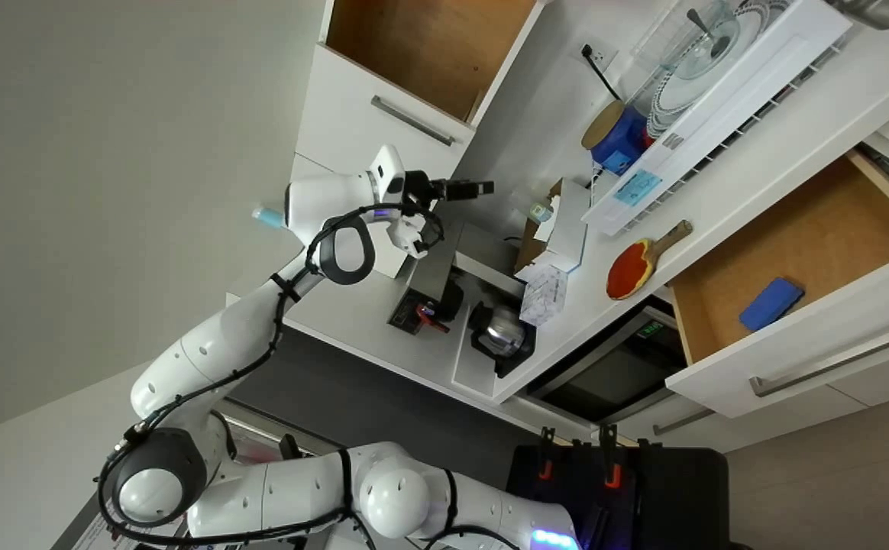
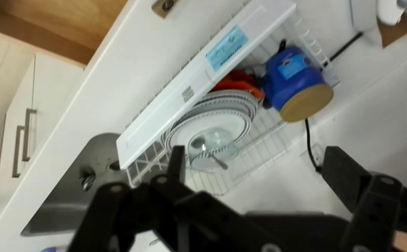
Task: Close the cupboard
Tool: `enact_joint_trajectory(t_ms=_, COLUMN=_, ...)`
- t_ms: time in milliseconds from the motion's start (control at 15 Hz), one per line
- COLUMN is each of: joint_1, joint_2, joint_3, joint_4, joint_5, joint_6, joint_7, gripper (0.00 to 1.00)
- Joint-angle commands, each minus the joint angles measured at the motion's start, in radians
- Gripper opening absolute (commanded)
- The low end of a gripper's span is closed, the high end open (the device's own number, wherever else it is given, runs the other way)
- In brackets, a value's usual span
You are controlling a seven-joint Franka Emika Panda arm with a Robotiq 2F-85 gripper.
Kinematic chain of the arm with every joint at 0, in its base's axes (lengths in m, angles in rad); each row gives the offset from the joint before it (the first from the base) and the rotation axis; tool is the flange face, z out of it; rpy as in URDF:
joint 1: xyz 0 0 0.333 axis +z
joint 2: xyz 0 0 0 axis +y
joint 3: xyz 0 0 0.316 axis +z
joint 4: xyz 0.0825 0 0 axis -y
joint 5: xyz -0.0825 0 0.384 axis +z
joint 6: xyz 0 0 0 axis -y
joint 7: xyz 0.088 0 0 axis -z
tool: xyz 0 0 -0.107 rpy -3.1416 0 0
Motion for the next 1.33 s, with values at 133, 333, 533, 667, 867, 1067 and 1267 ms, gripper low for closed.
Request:
enact_joint_trajectory(t_ms=133, joint_1=-0.084, joint_2=0.160, joint_3=-0.027, joint_4=0.147, joint_5=-0.015, joint_6=0.156, joint_7=0.133, gripper=1.00)
enact_joint_trajectory(t_ms=333, joint_1=-0.073, joint_2=0.137, joint_3=-0.039, joint_4=0.125, joint_5=-0.006, joint_6=0.137, joint_7=0.093, gripper=1.00)
enact_joint_trajectory(t_ms=533, joint_1=-0.076, joint_2=0.155, joint_3=-0.038, joint_4=0.138, joint_5=-0.005, joint_6=0.139, joint_7=0.103, gripper=1.00)
enact_joint_trajectory(t_ms=667, joint_1=-0.090, joint_2=0.211, joint_3=-0.052, joint_4=0.216, joint_5=0.013, joint_6=0.119, joint_7=0.147, gripper=1.00)
enact_joint_trajectory(t_ms=867, joint_1=-0.101, joint_2=0.287, joint_3=-0.098, joint_4=0.334, joint_5=0.051, joint_6=0.103, joint_7=0.189, gripper=1.00)
enact_joint_trajectory(t_ms=1067, joint_1=-0.114, joint_2=0.370, joint_3=-0.141, joint_4=0.462, joint_5=0.083, joint_6=0.071, joint_7=0.210, gripper=1.00)
enact_joint_trajectory(t_ms=1267, joint_1=-0.125, joint_2=0.444, joint_3=-0.175, joint_4=0.584, joint_5=0.142, joint_6=0.023, joint_7=0.198, gripper=1.00)
